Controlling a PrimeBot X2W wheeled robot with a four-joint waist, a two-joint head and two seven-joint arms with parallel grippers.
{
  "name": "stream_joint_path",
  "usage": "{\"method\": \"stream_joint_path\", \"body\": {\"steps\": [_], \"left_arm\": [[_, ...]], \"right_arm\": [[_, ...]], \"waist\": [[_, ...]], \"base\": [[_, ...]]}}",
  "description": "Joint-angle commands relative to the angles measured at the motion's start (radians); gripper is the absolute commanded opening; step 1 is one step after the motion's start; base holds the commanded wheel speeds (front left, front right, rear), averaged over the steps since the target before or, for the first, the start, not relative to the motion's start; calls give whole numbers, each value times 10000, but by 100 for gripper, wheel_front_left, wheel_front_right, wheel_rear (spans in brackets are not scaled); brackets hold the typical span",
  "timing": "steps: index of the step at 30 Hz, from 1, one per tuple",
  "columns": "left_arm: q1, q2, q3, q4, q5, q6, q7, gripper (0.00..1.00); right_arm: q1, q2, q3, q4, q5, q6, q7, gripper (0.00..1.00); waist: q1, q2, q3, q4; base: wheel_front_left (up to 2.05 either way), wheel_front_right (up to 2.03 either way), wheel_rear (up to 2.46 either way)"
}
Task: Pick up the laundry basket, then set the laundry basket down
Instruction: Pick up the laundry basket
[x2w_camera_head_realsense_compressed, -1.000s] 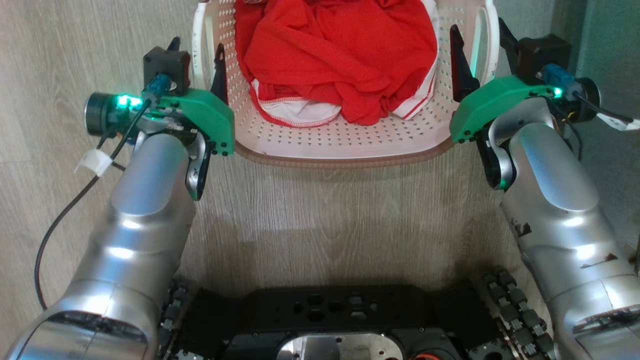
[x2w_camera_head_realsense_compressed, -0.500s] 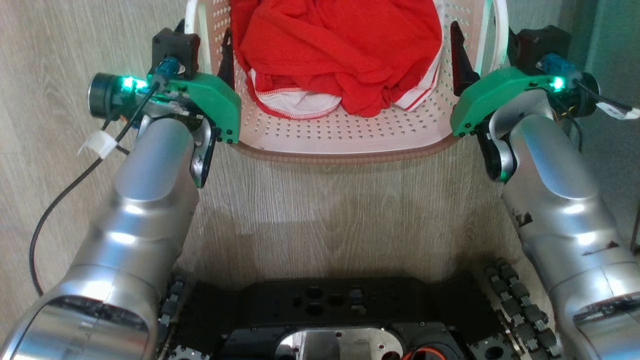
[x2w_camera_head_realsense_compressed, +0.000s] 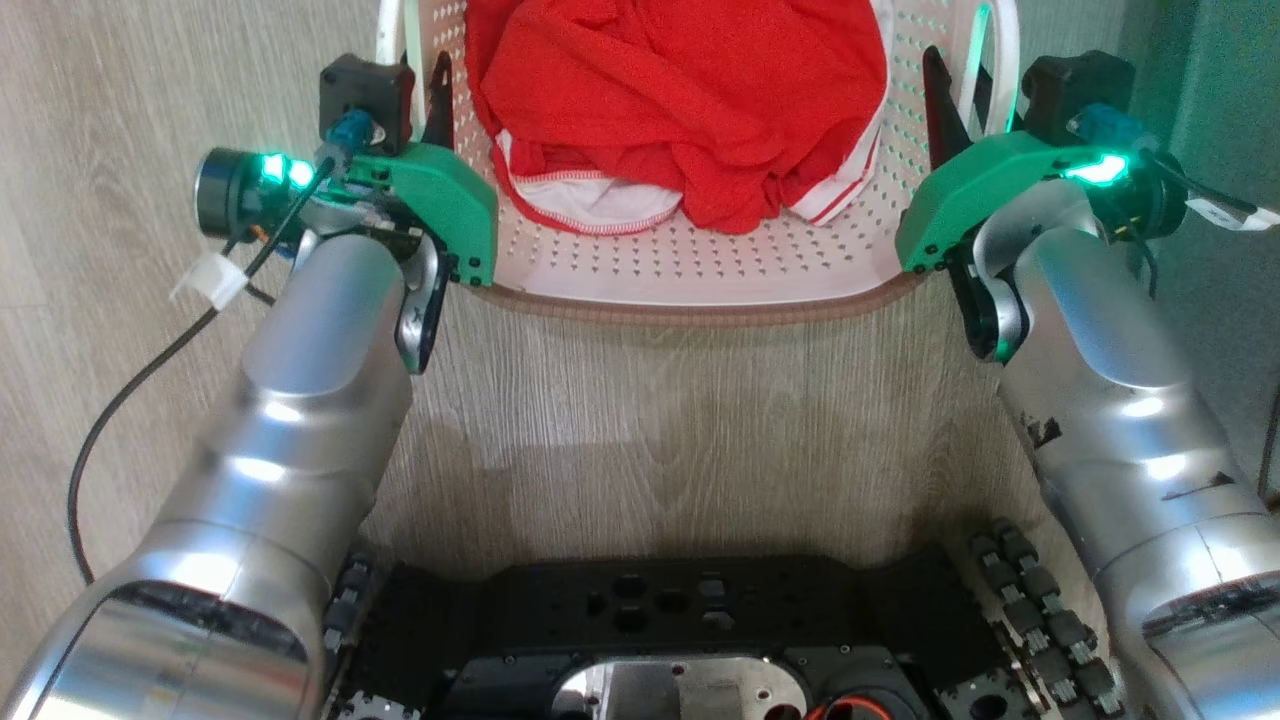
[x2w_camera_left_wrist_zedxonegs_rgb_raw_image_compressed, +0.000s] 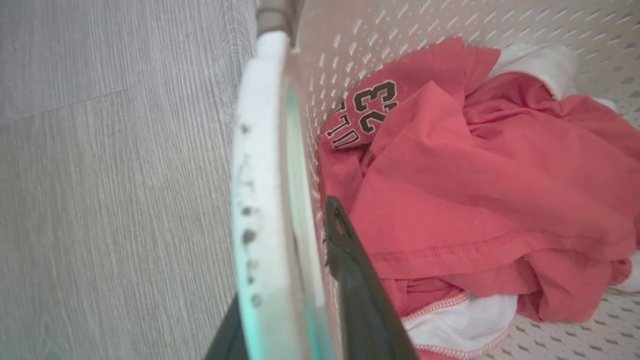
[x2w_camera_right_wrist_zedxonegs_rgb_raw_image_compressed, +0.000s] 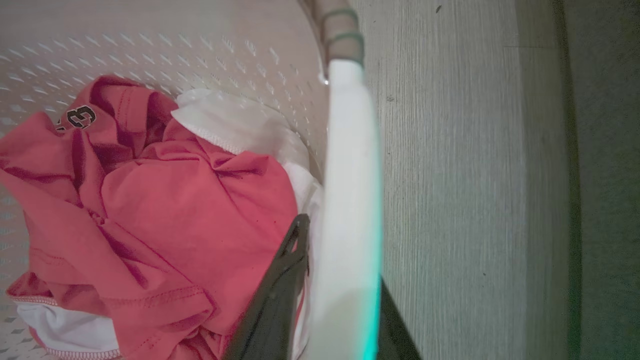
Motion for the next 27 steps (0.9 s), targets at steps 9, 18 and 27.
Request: {"method": "stream_joint_path", "body": {"steps": [9,18,27], "left_arm": [[635,281,-417,101,-453,188,-49,0],[1220,281,-1001,466,-1181,177,-49,0],[2151,281,-1869,1192,-2225,-53,-45,0]], "right_arm": [[417,143,568,251,277,-15,-118,0],[686,143,1061,1064,749,-15,-118,0],[1394,143,2127,2370,1863,-15,-111,0]], "waist": [[0,0,-511,-48],[0,0,-1634,-31],[0,0,-3454,34]], "base": [[0,0,0],[0,0,0],[0,0,0]]}}
